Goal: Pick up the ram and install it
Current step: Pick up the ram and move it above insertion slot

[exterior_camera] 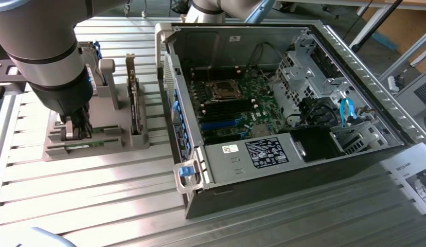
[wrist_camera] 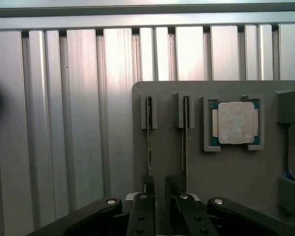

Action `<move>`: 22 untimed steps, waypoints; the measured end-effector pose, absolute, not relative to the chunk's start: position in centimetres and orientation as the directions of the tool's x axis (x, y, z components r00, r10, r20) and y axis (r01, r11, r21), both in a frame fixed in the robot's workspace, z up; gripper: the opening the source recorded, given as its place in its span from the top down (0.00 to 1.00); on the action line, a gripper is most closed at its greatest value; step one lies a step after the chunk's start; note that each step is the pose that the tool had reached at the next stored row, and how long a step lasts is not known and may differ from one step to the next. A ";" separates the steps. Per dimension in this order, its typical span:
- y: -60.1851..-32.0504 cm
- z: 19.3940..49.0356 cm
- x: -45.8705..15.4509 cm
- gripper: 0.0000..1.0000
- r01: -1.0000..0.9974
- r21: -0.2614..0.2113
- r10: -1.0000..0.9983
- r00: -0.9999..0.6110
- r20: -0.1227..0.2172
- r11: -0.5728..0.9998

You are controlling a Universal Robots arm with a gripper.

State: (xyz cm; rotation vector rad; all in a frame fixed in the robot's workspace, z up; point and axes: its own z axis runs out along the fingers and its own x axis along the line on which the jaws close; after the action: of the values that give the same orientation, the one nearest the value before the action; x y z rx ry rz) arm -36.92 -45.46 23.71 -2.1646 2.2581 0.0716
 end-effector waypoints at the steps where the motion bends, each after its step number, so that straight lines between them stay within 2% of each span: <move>1: -45.5 23.7 -36.9 0.76 -0.999 0.024 -0.998 -0.043 -0.041 0.042; 22: -45.8 23.0 -36.9 0.76 -0.999 0.024 -0.998 -0.043 -0.041 0.042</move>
State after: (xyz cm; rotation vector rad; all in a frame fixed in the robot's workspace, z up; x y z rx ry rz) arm -36.92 -45.83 22.97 -2.1645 2.2582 0.0716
